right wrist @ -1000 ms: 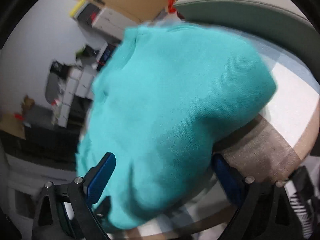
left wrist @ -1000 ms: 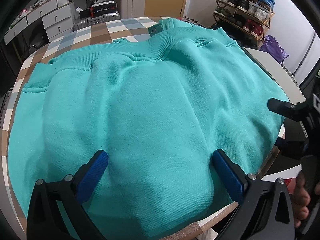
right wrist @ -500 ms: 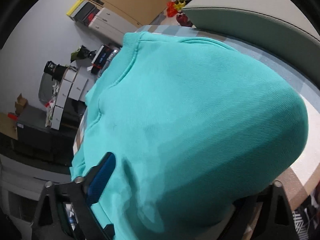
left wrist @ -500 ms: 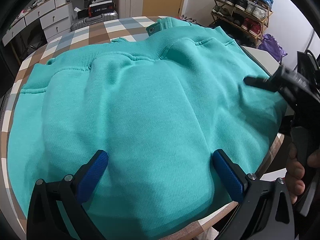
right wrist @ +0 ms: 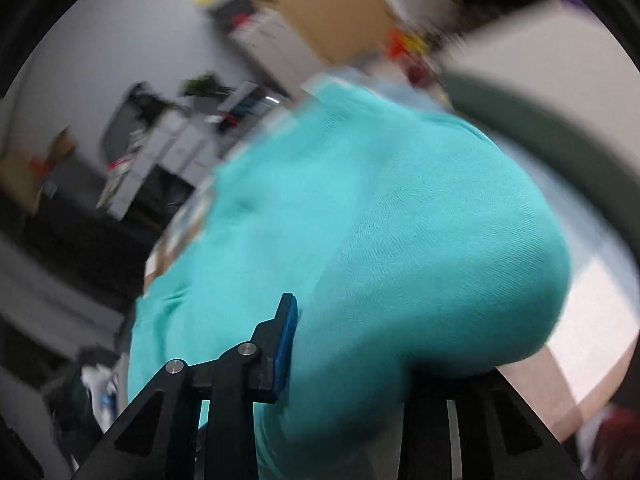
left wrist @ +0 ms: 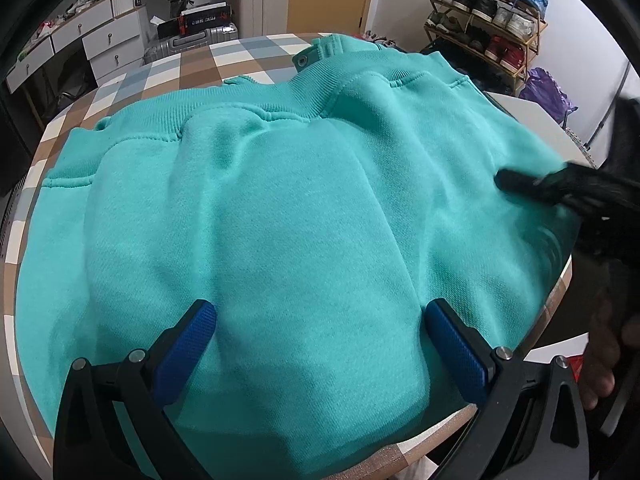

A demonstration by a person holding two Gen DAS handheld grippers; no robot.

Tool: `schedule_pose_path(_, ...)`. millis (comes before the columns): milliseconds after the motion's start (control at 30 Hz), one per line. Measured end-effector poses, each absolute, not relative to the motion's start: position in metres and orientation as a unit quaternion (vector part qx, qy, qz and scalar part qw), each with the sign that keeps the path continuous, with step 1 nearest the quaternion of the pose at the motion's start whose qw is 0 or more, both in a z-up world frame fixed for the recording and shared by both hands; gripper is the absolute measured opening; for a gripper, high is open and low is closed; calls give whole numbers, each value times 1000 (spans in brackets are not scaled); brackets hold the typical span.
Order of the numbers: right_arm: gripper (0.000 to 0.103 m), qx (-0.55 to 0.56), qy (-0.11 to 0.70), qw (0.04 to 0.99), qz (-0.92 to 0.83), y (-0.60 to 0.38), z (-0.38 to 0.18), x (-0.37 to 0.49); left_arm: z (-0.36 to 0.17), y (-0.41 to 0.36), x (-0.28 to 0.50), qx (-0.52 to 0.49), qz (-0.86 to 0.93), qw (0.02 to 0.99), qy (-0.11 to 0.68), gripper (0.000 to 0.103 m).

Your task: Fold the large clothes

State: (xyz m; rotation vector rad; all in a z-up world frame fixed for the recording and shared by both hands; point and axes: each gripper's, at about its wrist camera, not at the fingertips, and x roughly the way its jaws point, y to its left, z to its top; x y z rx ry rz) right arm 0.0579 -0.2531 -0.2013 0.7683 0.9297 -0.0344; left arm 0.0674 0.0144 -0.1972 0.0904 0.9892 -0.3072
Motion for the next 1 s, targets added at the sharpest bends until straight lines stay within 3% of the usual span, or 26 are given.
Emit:
schedule_pose_path(33, 43, 382, 447, 809, -20, -257, -204, 63, -197, 14, 68, 42, -147, 868, 473, 102)
schedule_pose_path(233, 47, 330, 486, 808, -41, -248, -198, 87, -196, 14, 70, 36, -146, 867, 476, 102)
schedule_pose_path(300, 43, 333, 472, 816, -34, -248, -197, 86, -196, 13, 71, 36, -144, 867, 476, 102)
schedule_pose_path(367, 25, 286, 465, 838, -16, -239, -187, 86, -196, 13, 70, 36, -144, 867, 475, 102)
schedule_pose_path(633, 15, -111, 349, 931, -3, -149, -134, 36, -195, 14, 68, 36, -161, 866, 473, 102)
schedule_pose_path(1000, 15, -124, 361, 924, -28, -197, -125, 33, -195, -33, 65, 28, -226, 850, 474, 102)
